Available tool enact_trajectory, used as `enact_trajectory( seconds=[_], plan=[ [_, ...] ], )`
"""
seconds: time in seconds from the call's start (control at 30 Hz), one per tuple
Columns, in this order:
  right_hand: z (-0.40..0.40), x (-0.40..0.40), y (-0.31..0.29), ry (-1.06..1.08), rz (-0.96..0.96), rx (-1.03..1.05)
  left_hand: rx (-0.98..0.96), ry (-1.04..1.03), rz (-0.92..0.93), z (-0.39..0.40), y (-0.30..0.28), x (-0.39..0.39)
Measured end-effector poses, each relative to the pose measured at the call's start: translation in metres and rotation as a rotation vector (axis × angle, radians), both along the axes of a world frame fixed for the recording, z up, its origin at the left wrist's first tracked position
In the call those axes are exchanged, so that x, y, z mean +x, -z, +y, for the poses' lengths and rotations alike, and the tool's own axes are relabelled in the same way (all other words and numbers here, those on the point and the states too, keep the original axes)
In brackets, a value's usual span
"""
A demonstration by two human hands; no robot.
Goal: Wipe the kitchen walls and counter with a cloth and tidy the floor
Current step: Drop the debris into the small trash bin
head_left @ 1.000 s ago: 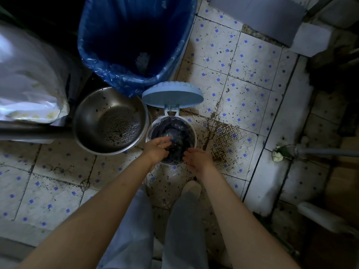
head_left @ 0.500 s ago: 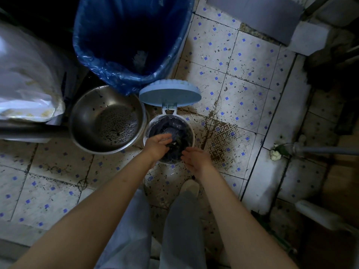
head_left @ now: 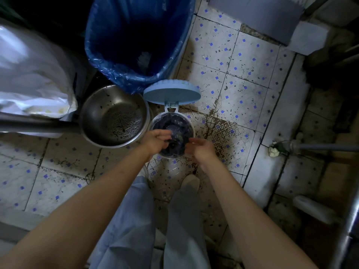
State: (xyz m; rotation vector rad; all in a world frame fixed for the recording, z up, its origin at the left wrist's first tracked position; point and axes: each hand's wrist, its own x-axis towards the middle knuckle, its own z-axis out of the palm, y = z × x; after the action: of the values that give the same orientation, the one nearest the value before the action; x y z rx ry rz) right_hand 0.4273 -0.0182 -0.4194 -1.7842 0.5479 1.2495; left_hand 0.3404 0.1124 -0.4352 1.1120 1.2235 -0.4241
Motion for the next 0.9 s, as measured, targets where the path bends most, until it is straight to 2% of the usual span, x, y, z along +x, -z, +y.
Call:
enact_trajectory(
  seconds=[0.33,0.5,0.83,0.9],
  plan=[
    [-0.005,0.011,-0.02,-0.125,-0.028,0.006,-0.008,-0.011,-0.028,-0.007,-0.02,0.007],
    [-0.006,0.01,-0.031,-0.273,-0.059,0.01,0.003,0.043,-0.045,-0.001,-0.037,0.0],
    [-0.001,0.009,-0.089,-0.511,-0.157,0.066,0.046,0.075,-0.11,0.0,-0.109,-0.008],
    [-0.003,0.009,-0.103,-0.54,-0.154,0.089,0.039,0.029,-0.108,-0.004,-0.124,-0.011]
  ],
)
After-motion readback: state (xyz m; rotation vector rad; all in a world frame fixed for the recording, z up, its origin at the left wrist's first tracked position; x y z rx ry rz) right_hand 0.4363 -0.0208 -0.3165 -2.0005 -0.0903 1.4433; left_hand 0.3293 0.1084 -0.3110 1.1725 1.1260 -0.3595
